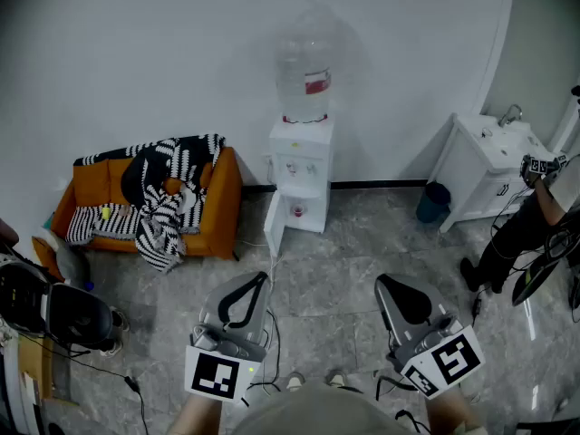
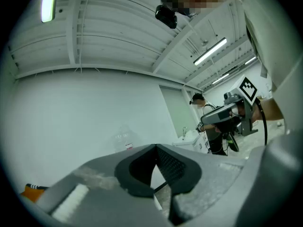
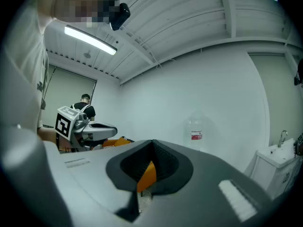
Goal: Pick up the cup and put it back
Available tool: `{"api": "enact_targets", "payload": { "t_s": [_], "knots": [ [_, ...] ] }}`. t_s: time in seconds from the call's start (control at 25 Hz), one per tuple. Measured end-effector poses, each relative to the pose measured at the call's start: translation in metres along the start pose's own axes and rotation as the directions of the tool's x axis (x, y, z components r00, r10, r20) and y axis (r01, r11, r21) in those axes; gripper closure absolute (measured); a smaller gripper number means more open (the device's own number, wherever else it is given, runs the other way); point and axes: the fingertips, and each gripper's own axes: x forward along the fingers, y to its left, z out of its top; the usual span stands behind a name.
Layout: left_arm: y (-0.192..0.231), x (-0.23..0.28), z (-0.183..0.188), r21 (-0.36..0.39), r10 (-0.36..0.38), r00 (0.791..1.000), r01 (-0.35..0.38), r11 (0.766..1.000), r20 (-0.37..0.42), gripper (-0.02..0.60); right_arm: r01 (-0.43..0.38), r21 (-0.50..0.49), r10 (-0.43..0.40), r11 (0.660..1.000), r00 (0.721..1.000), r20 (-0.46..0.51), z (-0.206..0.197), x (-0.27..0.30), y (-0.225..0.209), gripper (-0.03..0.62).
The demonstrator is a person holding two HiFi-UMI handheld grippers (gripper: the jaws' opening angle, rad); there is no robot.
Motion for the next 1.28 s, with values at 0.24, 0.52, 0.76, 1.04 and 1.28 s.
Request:
{"api": "enact_targets", "payload": {
  "t_s": [0.24, 0.52, 0.76, 1.04, 1.28],
  "knots": [
    [-0.023, 0.009, 0.003, 0.011, -0.024, 1.0, 0.024, 1.0, -0.009, 0.58, -0.001, 0.01, 0.001, 1.0, 1.0, 0.006, -0.002, -0.014, -0.017, 0.591],
    [-0.047, 0.025, 0.006, -0.002, -0.028, 0.999, 0.027, 1.0, -0.019, 0.58, 0.001, 0.004, -0.001, 1.0, 1.0, 0.002, -0.008, -0.027, -0.04, 0.591],
    [-0.069, 0.037, 0.011, -0.024, -0.021, 0.999, 0.02, 1.0, -0.038, 0.58, -0.003, 0.018, 0.003, 1.0, 1.0, -0.016, -0.016, -0.044, -0.064, 0.591],
    [-0.09, 0.052, 0.014, -0.056, 0.046, 0.996, -0.05, 0.997, -0.07, 0.344, -0.029, 0.034, 0.03, 0.999, 1.0, -0.007, -0.022, -0.069, -0.092, 0.591],
    [-0.102, 0.047, 0.024, -0.044, 0.093, 0.995, -0.094, 0.995, -0.043, 0.342, -0.021, 0.066, 0.021, 0.998, 1.0, 0.005, -0.026, -0.088, -0.108, 0.591]
  ]
}}
